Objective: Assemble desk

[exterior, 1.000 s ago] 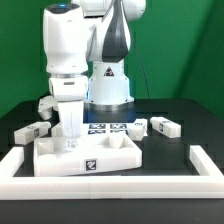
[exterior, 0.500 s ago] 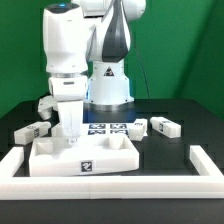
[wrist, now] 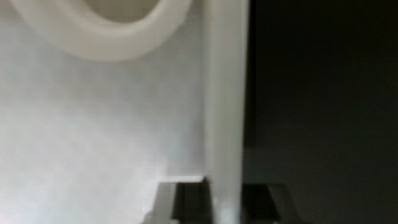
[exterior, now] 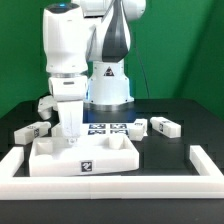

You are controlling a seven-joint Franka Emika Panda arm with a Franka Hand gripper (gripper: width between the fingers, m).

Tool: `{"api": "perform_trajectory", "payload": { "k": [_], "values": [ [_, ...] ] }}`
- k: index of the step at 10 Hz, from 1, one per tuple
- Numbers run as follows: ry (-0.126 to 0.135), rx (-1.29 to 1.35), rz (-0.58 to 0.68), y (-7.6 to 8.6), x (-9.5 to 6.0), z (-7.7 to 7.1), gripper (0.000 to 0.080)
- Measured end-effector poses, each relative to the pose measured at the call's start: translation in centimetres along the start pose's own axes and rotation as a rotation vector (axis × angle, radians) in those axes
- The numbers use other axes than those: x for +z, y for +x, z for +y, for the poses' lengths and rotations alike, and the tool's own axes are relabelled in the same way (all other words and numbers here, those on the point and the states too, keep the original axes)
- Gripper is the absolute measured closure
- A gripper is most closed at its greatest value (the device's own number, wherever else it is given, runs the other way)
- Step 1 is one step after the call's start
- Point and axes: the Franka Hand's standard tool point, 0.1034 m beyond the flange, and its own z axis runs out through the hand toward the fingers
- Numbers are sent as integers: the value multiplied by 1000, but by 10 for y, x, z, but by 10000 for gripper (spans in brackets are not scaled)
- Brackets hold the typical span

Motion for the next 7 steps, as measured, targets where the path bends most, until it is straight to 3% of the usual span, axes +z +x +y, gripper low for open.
{"api": "perform_trajectory", "payload": {
  "k": [1,3,7],
  "values": [
    [-2,22,1,3,0,2,741],
    [-11,91,14,37,-3,20,741],
    [-57,187,32,96,-3,76,741]
  ]
}}
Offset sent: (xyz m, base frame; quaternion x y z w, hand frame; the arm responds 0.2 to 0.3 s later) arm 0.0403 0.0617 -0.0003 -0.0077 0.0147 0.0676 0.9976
